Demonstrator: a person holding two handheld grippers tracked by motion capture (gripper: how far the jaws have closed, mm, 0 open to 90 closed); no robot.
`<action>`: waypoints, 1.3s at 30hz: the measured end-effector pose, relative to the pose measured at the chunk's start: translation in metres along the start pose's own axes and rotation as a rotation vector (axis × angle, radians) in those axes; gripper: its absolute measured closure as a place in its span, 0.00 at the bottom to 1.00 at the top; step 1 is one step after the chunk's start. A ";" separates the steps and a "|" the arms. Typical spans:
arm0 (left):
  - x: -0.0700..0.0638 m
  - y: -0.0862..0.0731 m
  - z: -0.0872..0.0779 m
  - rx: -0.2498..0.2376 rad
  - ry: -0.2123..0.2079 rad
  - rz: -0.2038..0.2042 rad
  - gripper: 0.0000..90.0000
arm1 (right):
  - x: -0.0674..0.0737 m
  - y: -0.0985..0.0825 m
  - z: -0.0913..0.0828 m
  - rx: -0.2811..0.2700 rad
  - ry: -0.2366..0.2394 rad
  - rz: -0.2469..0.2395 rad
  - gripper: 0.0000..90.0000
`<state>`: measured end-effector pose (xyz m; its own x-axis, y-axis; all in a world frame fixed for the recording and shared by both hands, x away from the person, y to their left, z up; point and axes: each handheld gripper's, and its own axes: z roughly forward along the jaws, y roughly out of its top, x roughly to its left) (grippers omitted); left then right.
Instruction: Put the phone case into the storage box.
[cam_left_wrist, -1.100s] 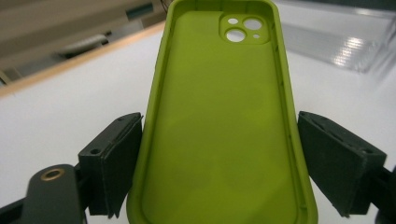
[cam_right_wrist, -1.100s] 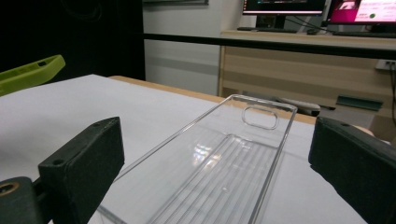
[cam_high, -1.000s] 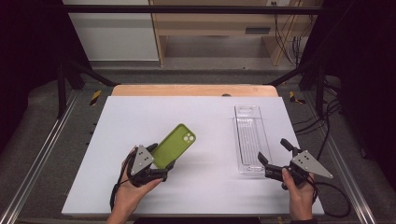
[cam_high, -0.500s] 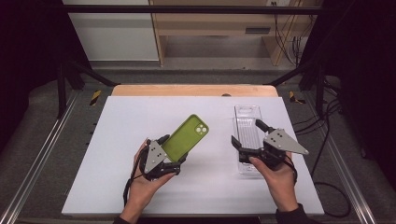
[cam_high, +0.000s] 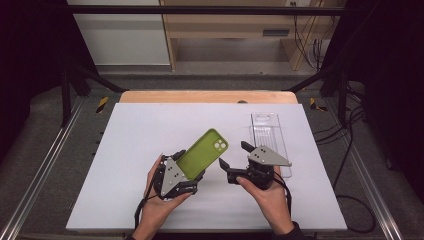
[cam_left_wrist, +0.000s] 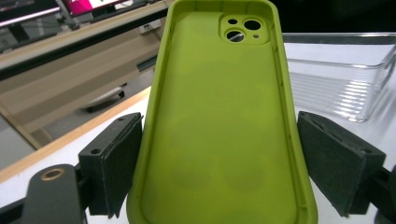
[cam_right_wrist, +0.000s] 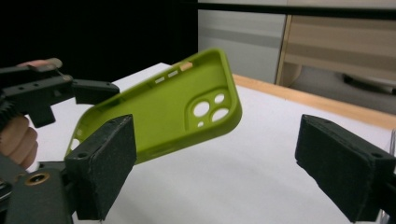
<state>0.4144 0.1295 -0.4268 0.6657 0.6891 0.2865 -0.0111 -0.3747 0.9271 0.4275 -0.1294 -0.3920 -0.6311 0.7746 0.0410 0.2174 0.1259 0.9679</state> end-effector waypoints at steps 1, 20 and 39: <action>-0.002 0.001 0.000 -0.004 -0.003 0.001 0.18 | -0.001 -0.002 0.000 0.003 0.002 0.010 0.14; -0.019 0.003 0.000 -0.025 -0.027 0.059 0.18 | -0.011 -0.012 0.003 0.006 0.057 0.151 0.41; -0.019 -0.004 0.006 0.000 -0.042 0.070 0.18 | -0.017 -0.017 0.004 -0.004 0.145 0.255 0.65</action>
<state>0.4062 0.1138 -0.4374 0.6940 0.6343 0.3406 -0.0592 -0.4212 0.9050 0.4380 -0.1423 -0.4106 -0.6562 0.6845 0.3175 0.3795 -0.0643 0.9229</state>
